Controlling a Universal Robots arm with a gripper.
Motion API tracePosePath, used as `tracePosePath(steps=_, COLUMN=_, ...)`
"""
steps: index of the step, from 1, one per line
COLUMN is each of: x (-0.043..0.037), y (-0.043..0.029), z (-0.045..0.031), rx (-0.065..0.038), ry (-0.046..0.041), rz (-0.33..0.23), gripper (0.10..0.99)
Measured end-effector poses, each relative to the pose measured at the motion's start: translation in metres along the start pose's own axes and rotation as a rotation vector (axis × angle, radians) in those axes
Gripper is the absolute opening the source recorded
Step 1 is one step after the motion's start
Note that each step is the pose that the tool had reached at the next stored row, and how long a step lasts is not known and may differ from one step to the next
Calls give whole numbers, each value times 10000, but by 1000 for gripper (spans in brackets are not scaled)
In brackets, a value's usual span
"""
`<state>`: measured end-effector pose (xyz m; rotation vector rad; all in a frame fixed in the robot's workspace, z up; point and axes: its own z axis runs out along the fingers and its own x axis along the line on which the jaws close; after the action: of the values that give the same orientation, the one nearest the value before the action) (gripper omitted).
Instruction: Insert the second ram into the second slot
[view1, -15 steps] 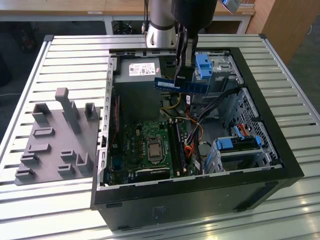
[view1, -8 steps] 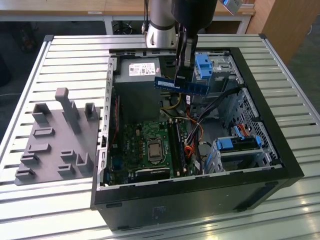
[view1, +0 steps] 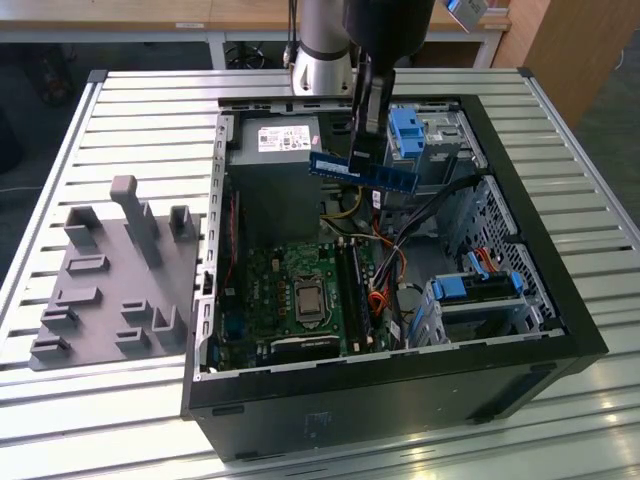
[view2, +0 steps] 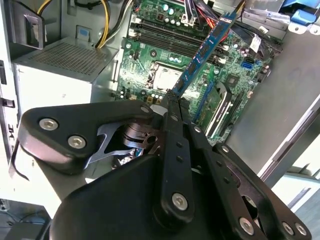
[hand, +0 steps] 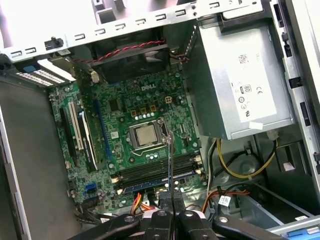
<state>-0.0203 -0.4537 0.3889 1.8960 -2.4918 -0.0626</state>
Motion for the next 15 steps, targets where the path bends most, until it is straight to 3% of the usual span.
tracePosePath(steps=15, x=0, y=0, z=0, rx=12, ry=-26, rz=687, gripper=122)
